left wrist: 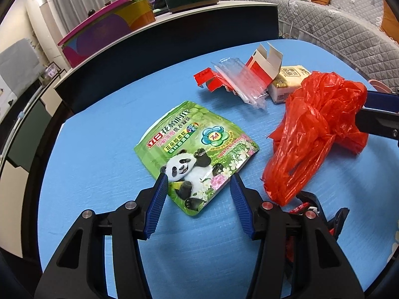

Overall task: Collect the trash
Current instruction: 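Grasp the green panda snack packet with the left tool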

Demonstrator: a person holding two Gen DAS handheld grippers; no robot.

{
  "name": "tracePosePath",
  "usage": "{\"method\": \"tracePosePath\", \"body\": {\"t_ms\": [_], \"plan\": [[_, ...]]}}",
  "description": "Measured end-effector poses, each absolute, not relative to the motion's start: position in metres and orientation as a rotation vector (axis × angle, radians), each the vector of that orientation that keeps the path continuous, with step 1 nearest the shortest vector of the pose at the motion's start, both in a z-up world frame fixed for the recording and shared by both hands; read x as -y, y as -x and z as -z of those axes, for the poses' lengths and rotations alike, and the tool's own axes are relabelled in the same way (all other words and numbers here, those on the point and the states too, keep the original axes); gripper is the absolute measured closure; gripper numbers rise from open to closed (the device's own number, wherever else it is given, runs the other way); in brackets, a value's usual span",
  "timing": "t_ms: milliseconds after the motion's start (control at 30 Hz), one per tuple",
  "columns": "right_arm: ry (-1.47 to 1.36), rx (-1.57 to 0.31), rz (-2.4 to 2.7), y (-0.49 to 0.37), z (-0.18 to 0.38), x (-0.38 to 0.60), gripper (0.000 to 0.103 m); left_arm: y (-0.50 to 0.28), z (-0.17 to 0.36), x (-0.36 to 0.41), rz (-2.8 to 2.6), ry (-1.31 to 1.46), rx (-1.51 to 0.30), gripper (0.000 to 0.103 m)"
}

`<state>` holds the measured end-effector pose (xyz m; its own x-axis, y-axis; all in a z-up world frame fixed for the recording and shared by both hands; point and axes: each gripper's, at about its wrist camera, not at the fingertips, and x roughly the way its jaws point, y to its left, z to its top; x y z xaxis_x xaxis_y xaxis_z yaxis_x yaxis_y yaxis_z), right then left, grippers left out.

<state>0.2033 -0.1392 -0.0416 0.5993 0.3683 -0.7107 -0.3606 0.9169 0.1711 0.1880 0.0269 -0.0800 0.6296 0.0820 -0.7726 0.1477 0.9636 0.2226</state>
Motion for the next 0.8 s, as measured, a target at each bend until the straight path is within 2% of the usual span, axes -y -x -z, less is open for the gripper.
{"method": "tracePosePath", "body": {"t_ms": [133, 300, 367, 500, 567, 800], "plan": [[-0.002, -0.829, -0.428, -0.203, 0.042, 0.134, 0.048, -0.190, 0.081, -0.026, 0.038, -0.282, -0.894, 0.058], [0.003, -0.830, -0.425, -0.203, 0.042, 0.134, 0.064, -0.192, 0.076, -0.028, 0.018, -0.273, -0.887, 0.084], [0.001, -0.831, -0.425, -0.203, 0.041, 0.134, 0.070, -0.192, 0.072, -0.031, 0.006, -0.260, -0.877, 0.090], [-0.005, -0.827, -0.426, -0.202, 0.039, 0.138, 0.092, -0.190, 0.062, -0.036, -0.024, -0.241, -0.835, 0.097], [-0.006, -0.821, -0.424, -0.201, 0.037, 0.139, 0.100, -0.189, 0.056, -0.038, -0.036, -0.229, -0.815, 0.099], [-0.016, -0.776, -0.409, -0.194, 0.026, 0.143, 0.103, -0.183, 0.035, -0.044, -0.058, -0.184, -0.763, 0.103]]}}
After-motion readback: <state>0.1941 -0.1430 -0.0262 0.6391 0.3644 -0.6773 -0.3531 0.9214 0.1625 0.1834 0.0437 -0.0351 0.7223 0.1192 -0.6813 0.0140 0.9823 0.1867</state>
